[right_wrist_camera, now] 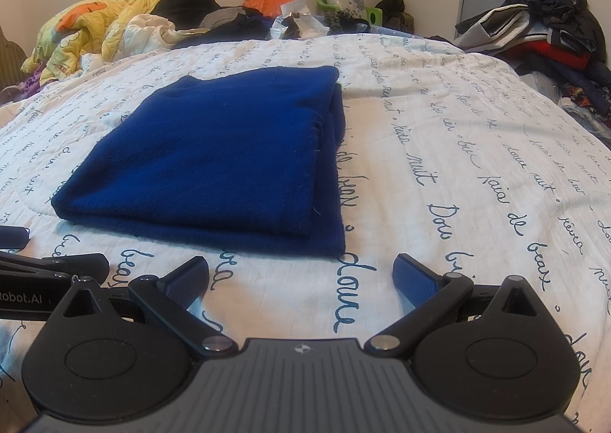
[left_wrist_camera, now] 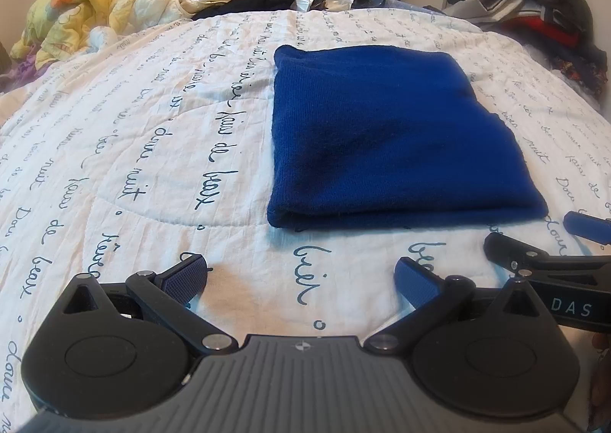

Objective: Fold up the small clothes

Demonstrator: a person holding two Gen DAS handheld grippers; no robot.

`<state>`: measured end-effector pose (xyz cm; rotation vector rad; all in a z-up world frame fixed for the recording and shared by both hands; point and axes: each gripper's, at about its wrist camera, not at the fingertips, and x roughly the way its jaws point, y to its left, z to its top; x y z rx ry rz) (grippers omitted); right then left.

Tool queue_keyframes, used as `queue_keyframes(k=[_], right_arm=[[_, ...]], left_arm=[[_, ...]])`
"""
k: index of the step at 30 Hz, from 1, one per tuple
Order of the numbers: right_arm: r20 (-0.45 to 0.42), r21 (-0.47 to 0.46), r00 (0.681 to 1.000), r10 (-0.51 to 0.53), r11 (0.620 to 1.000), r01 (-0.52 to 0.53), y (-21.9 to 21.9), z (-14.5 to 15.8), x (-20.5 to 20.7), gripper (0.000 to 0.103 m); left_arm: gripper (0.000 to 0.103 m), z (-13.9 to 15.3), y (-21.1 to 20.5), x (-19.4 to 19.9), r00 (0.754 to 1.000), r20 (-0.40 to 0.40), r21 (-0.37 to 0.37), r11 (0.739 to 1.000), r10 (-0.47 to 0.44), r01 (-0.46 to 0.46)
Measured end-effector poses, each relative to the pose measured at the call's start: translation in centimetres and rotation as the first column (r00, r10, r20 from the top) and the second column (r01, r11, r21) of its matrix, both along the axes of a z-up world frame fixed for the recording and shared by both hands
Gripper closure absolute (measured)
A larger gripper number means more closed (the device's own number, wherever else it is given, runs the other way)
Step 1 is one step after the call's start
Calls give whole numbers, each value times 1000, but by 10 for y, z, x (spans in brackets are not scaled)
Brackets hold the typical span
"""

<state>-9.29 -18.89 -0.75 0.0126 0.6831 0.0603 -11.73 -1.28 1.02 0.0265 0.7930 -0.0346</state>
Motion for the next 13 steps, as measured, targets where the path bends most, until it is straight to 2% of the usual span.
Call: queue_keyframes(k=[11,13], right_arm=[[-8,5,1000,9,1000,-9,-1,1,1,0],[-34,67,999,37,997,-35,-12,8,4,0]], left_arm=[[0,5,4,-5,1000,4,-7,1000,8,-8],[0,17,11,-12,999,44,-20,1000,-14,15]])
